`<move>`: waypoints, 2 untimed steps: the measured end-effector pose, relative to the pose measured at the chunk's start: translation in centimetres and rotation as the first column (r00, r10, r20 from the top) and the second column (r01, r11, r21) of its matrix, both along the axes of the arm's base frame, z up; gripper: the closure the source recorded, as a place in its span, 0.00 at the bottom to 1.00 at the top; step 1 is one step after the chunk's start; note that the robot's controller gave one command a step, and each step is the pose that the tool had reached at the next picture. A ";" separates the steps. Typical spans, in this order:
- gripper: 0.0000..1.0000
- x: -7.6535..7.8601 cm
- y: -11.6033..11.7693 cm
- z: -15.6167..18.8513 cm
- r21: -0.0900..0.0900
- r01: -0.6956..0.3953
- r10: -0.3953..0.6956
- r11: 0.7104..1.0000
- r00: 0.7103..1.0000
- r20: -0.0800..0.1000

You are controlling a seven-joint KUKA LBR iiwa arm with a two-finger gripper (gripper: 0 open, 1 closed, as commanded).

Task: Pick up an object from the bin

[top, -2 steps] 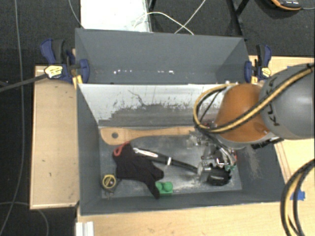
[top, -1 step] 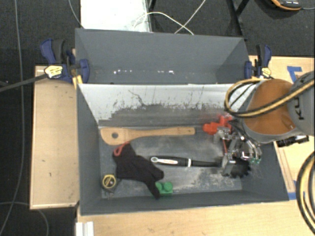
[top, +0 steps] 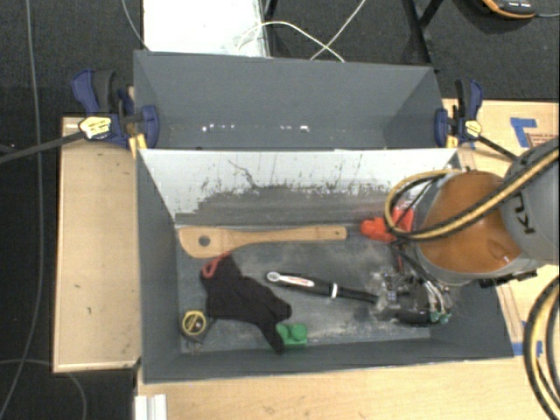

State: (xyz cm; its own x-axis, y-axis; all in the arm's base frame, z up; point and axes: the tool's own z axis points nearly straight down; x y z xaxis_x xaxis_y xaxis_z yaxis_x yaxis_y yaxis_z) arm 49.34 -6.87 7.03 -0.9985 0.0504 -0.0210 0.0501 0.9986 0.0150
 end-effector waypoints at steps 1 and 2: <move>1.00 0.0 0.0 0.0 0.000 -0.001 0.001 1.000 1.000 0.000; 1.00 -0.9 -0.8 8.8 -0.001 0.003 -0.003 1.000 1.000 0.007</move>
Offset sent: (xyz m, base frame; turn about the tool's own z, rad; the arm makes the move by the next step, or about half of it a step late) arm -0.0112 -0.0078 0.0855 0.0001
